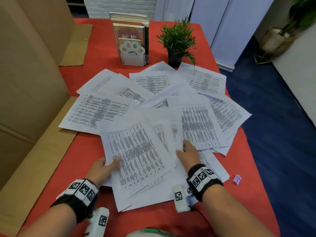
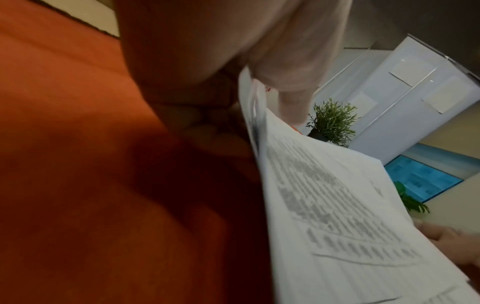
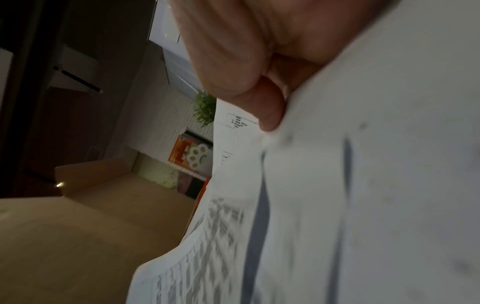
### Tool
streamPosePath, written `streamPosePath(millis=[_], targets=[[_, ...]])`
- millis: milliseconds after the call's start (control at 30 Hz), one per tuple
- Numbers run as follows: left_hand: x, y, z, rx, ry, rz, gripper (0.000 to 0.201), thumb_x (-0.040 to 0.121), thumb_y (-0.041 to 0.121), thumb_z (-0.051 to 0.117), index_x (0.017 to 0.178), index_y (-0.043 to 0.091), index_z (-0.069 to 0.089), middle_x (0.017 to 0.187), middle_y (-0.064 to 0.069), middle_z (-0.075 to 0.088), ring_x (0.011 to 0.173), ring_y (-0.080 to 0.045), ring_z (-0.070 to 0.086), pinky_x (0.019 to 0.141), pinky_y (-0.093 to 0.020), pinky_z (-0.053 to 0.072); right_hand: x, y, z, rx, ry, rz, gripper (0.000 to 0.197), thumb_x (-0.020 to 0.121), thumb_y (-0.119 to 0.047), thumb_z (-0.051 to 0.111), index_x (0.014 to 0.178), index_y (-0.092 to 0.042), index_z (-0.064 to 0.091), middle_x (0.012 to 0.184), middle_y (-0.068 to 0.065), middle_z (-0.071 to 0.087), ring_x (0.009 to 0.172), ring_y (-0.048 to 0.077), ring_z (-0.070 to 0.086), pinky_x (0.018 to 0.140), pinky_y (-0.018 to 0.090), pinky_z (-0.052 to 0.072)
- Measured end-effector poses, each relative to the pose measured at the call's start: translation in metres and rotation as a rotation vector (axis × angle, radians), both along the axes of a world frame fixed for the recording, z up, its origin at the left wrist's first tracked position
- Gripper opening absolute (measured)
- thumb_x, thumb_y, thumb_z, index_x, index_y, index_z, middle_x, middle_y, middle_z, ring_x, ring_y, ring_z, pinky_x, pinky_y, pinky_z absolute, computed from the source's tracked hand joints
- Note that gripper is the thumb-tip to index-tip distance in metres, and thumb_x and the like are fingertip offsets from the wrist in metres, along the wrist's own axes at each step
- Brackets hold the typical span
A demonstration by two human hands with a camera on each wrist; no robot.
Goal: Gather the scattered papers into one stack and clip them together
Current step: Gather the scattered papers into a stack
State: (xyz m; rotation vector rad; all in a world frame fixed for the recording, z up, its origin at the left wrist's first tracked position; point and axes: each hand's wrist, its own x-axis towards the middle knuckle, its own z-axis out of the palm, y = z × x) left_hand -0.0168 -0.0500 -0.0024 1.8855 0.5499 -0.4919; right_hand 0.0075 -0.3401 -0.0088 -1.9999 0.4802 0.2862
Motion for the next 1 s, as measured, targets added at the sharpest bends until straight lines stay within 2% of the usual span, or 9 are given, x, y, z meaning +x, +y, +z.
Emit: streamPosePath(millis=[100,233,300,400,533,667,800,867,1000], targets=[[-0.003,-0.006,-0.004,0.033,-0.042,-0.013,0.042,0.081,0.019,0.071,0.119,0.016,0.055,0.112,-0.01,0.068,0.096,-0.028,0.066,0.085,-0.046,0.054,0.005,0.008,0.003,-0.06,-0.01,0.098,0.035,0.092,-0.014,0.048,0.126,-0.013,0.054,0.12,0.006,0.062,0.107,0.021,0.058,0.097,0.032,0.046],[-0.005,-0.005,-0.002,0.129,-0.148,0.074,0.04,0.082,0.0,0.065,0.122,0.001,0.055,0.114,-0.016,0.064,0.089,-0.023,0.058,0.083,-0.036,0.045,0.028,-0.026,0.013,-0.242,-0.121,-0.037,0.031,0.095,-0.015,0.047,0.124,-0.014,0.057,0.124,0.007,0.06,0.099,0.017,0.059,0.085,0.018,0.041],[-0.006,0.005,-0.004,0.111,-0.165,0.127,0.037,0.082,-0.001,0.065,0.118,-0.001,0.058,0.113,-0.019,0.065,0.09,-0.025,0.059,0.084,-0.038,0.046,0.042,-0.057,0.014,-0.348,-0.111,-0.148,0.033,0.092,-0.012,0.051,0.124,-0.013,0.057,0.131,0.013,0.052,0.11,0.025,0.056,0.09,0.027,0.043],[-0.009,0.023,-0.005,0.028,-0.138,0.246,0.034,0.081,-0.002,0.065,0.115,-0.001,0.06,0.111,-0.02,0.065,0.092,-0.029,0.062,0.088,-0.045,0.047,0.058,-0.095,0.011,-0.532,0.096,-0.201,0.05,0.087,-0.021,0.058,0.135,-0.021,0.043,0.14,0.015,0.036,0.126,0.036,0.039,0.103,0.047,0.039],[-0.01,0.036,-0.005,-0.036,-0.098,0.322,0.034,0.082,-0.001,0.064,0.115,-0.006,0.059,0.105,-0.02,0.065,0.092,-0.034,0.063,0.088,-0.048,0.047,0.068,-0.111,0.004,-0.603,0.247,-0.151,0.072,0.082,-0.023,0.06,0.143,-0.026,0.023,0.144,0.015,0.029,0.129,0.038,0.03,0.107,0.051,0.032],[-0.008,0.038,-0.01,-0.079,-0.09,0.354,0.028,0.082,0.002,0.066,0.11,0.002,0.061,0.109,-0.018,0.066,0.095,-0.034,0.064,0.092,-0.055,0.046,0.068,-0.104,-0.004,-0.535,0.253,-0.093,0.058,0.082,-0.012,0.051,0.136,-0.028,0.035,0.134,0.011,0.048,0.123,0.036,0.042,0.103,0.051,0.032],[-0.004,0.023,-0.012,-0.134,-0.074,0.335,0.025,0.085,-0.002,0.061,0.11,-0.002,0.059,0.104,-0.017,0.064,0.088,-0.031,0.063,0.087,-0.045,0.046,0.044,-0.087,-0.001,-0.545,0.125,-0.028,0.039,0.083,-0.006,0.044,0.121,-0.015,0.051,0.117,0.013,0.059,0.108,0.034,0.056,0.095,0.044,0.041],[-0.002,0.011,-0.012,-0.158,-0.072,0.304,0.03,0.086,-0.003,0.059,0.115,-0.006,0.056,0.106,-0.019,0.064,0.088,-0.031,0.063,0.084,-0.042,0.047,0.027,-0.073,0.0,-0.354,0.092,-0.023,0.04,0.086,-0.001,0.041,0.125,-0.009,0.049,0.121,0.016,0.059,0.111,0.033,0.056,0.095,0.038,0.045],[0.003,-0.007,-0.016,-0.233,-0.027,0.276,0.03,0.087,-0.003,0.058,0.116,-0.002,0.057,0.104,-0.018,0.065,0.086,-0.028,0.065,0.088,-0.046,0.048,0.002,-0.044,-0.001,-0.207,0.087,0.047,0.047,0.09,0.004,0.037,0.134,-0.009,0.043,0.139,0.011,0.049,0.125,0.026,0.047,0.096,0.021,0.034]])
